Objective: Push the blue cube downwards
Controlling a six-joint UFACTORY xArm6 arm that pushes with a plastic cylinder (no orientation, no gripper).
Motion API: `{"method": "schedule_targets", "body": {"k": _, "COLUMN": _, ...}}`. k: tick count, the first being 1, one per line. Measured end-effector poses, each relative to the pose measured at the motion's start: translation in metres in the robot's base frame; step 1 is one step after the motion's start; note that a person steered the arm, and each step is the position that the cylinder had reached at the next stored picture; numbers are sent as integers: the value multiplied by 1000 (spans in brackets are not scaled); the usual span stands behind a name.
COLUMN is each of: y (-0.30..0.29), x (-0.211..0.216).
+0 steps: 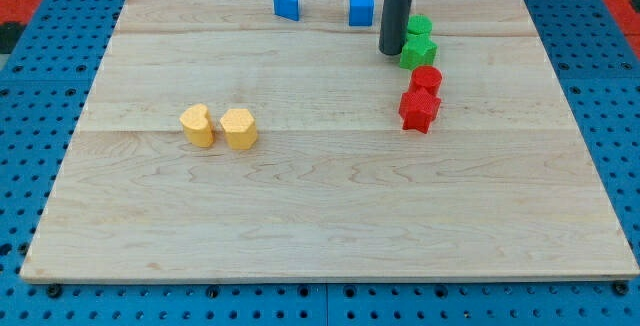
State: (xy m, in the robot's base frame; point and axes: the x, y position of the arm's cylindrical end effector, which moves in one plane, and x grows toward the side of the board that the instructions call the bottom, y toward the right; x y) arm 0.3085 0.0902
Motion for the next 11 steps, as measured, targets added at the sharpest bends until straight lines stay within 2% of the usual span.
{"method": "schedule_targets", "body": {"k": 2, "y": 8, "x": 13}}
{"method": "schedule_targets", "body": {"k": 4, "y": -45, "x": 11}}
{"method": "schedule_targets", "body": {"k": 7, "y": 6, "x": -94}}
{"method": "schedule_targets", "body": {"k": 8, "y": 10, "x": -115}}
{"method": "schedule_targets", "body": {"k": 9, "y": -47, "x": -108}}
{"method": "schedule_targets", "body": {"k": 10, "y": -117, "x": -73}}
{"method": "schedule_targets", "body": {"k": 11, "y": -122, "x": -62}}
